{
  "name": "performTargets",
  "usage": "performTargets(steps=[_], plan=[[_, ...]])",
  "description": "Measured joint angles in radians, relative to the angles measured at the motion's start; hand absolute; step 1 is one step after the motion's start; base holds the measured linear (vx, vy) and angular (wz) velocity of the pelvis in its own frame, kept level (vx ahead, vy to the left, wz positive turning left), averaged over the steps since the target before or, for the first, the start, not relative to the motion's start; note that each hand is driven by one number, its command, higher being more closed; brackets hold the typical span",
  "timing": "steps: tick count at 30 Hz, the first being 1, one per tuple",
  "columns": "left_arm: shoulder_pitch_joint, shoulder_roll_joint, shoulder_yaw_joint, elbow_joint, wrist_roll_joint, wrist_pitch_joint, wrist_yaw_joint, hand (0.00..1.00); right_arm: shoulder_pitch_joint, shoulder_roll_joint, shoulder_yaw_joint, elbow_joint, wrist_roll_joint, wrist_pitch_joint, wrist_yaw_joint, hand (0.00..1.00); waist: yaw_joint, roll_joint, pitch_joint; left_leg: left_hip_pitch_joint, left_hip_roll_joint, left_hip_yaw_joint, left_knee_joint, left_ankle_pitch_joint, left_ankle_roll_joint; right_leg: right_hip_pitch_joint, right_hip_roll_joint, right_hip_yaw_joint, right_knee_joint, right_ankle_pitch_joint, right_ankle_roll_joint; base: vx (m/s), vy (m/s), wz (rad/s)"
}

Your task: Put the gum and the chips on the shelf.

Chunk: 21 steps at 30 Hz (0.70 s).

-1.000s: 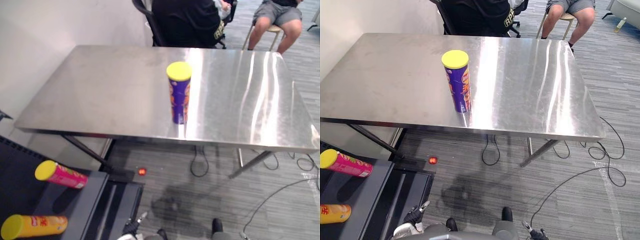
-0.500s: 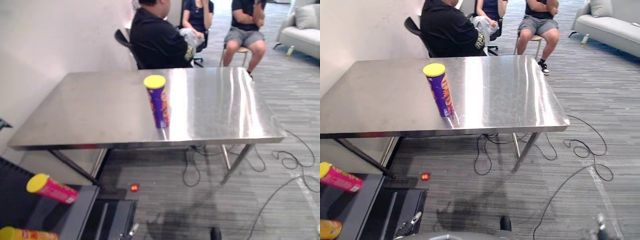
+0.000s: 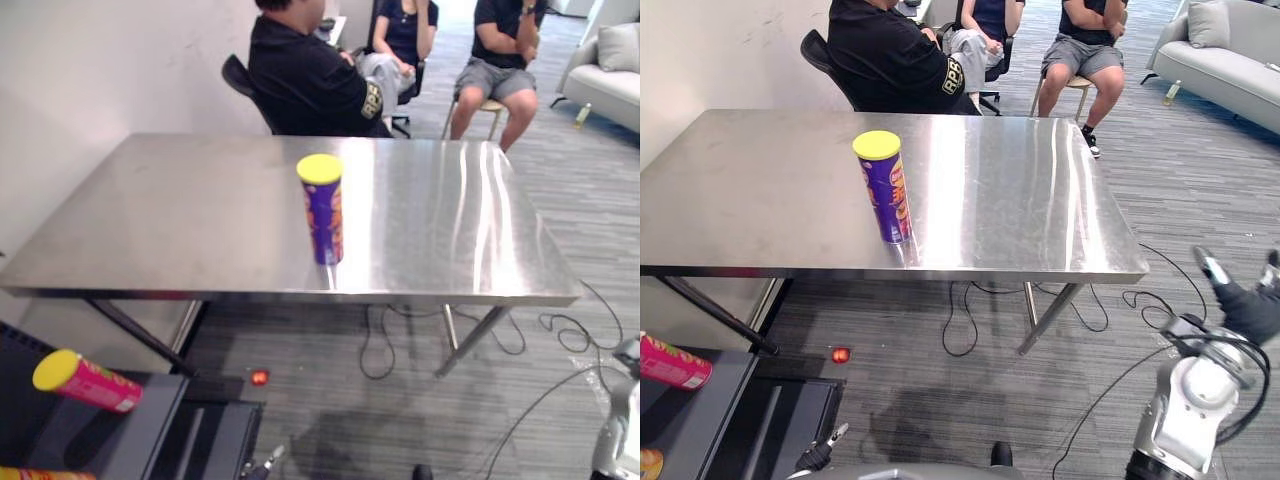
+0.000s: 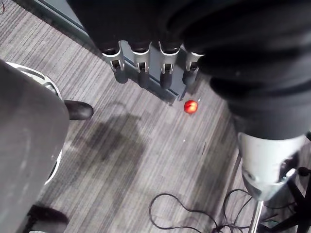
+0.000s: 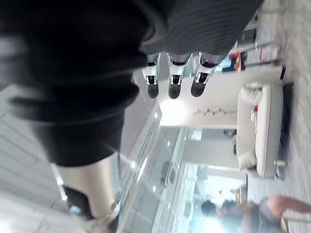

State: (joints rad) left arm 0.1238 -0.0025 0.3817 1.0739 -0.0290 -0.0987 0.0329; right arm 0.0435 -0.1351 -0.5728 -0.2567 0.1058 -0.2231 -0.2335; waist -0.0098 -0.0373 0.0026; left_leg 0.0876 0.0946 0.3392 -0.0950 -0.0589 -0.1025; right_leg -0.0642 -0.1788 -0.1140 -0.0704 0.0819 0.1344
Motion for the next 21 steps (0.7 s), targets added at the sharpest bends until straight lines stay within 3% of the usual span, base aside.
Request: performTargets(steps=[9,21], plan=[[-0.009,0.042,-0.115,-0.002,0.01,-0.008,-0.013,0.0,-0.037,-0.072,0.318,0.03,0.054,-0.001,0.195,0.0,0.015,-0.003,0.005,-0.055,-0.003,-0.09,0.038,0.004,0.006,0.005,-0.005,-0.061,0.0,-0.001,0.002,-0.02,-0.037,0.22],[-0.026,0.051,-0.15,-0.02,0.001,-0.01,-0.009,0.0,-0.152,-0.095,0.482,0.175,0.182,0.009,0.239,0.0,0.042,-0.006,0.038,-0.115,-0.004,-0.22,0.075,0.017,0.007,0.034,-0.017,-0.168,0.019,-0.033,0.004,-0.03,-0.017,0.29]])
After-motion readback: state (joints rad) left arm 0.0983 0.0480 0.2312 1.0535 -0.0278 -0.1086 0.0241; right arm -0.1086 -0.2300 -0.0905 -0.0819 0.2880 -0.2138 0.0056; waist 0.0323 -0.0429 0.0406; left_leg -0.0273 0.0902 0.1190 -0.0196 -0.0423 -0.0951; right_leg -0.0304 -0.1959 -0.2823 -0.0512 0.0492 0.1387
